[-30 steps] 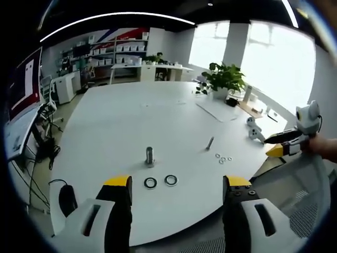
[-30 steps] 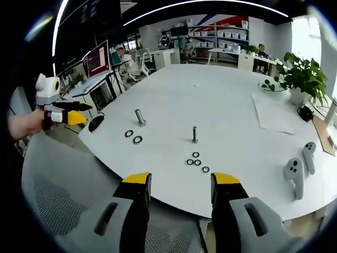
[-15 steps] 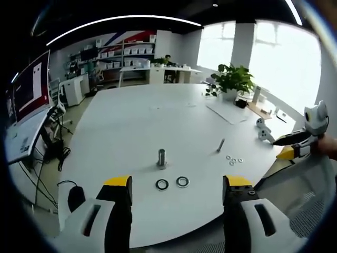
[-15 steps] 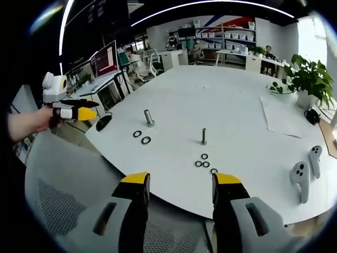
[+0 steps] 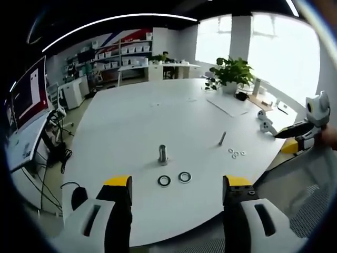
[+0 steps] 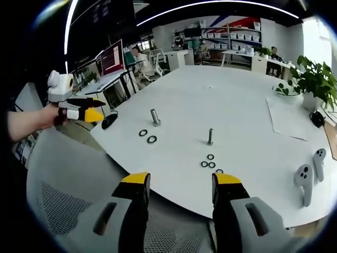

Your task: Place the washer onto the threaded stud by aligning its center hole with the stud, sliding it down to the base, and recovering from edge contact or off-axis alignment until the washer reaches the visible bottom stop.

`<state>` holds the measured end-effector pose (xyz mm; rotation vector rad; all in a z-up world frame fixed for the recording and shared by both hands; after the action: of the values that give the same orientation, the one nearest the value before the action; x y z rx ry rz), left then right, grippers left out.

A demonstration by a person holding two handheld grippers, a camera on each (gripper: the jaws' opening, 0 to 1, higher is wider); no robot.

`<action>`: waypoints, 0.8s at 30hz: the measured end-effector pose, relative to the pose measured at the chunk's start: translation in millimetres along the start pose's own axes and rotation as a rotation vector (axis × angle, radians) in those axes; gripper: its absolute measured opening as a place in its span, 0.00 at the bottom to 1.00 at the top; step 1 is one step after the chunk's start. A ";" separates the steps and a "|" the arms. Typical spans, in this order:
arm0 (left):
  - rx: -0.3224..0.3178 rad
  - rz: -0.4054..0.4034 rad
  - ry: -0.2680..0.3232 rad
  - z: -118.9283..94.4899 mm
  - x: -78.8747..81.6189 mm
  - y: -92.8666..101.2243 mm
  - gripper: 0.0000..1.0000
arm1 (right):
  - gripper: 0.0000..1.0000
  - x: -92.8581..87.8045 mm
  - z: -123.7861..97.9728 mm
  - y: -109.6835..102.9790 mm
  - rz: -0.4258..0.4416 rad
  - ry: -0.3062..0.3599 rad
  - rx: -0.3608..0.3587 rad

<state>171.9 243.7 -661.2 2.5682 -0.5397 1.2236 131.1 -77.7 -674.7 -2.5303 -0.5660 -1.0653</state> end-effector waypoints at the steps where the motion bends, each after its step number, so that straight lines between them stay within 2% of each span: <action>1: 0.001 0.003 -0.003 0.2 -0.1 -0.7 0.68 | 0.49 0.0 0.0 0.1 -0.001 -0.001 0.000; 5: -0.012 -0.017 0.010 -0.8 3.7 -1.6 0.66 | 0.49 0.3 -0.2 1.1 0.001 0.000 -0.002; 11: -0.043 -0.038 -0.013 7.1 5.3 -0.7 0.63 | 0.49 -0.6 0.2 0.2 -0.005 -0.012 0.004; 17: -0.085 -0.021 -0.073 26.1 4.4 7.9 0.60 | 0.48 -0.8 0.3 -0.1 -0.005 -0.011 0.009; 22: -0.113 -0.022 -0.109 44.6 -0.1 14.3 0.66 | 0.48 0.5 -0.4 -0.3 -0.004 0.002 0.012; 24: -0.126 -0.005 -0.143 51.5 -3.3 14.2 0.62 | 0.48 1.0 -0.7 -0.2 -0.011 0.005 0.010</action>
<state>199.6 212.6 -694.8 2.5609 -0.6178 0.9760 131.2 -77.6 -673.5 -2.5180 -0.5831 -1.0694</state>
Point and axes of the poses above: the point that each gripper's makers call its tool centre point, and the gripper's own axes: z roughly forward along the fingers, y roughly to its right, x roughly out of its top, the point moved 7 cm from there along -z, roughly backward along the fingers, and after that the axes turned 1 degree about -y, right-handed, at the moved point
